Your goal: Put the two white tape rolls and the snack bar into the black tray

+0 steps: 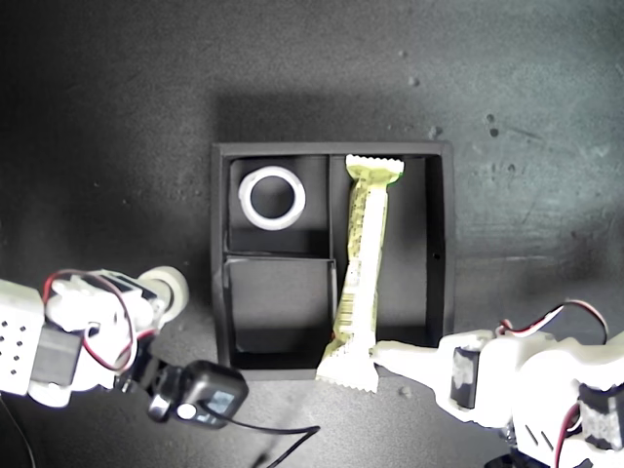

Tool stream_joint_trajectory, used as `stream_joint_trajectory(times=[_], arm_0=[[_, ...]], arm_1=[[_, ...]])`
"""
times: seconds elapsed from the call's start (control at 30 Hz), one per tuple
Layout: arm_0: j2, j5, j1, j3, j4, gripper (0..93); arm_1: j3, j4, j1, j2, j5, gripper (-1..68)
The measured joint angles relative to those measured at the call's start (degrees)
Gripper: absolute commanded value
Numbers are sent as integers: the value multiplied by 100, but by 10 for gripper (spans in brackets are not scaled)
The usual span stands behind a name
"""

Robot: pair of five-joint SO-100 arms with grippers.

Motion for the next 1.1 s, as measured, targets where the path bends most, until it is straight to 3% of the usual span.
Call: stream_joint_trajectory(times=[0.2,0.4,0.5,0.73,0.93,1.1], arm_0=[[712,132,18,9,316,0],[1591,949,-79,-765,1143,0],[1459,1327,-88,-1696,1591,0],[-167,1811,-88,-4377,2646,0],[-1204,1819,-360,-4887,2760,0],[-1802,1960,-606,-5186,2830,0]], arm_1=[[-1213,870,290,123,826,134],[-1099,1063,817,958,2250,1],[-510,1063,993,1652,2927,-1],[1784,1063,1336,3876,4122,-2],[4210,1011,1406,6302,4808,-2],[7260,-35,1239,8587,5247,-2]])
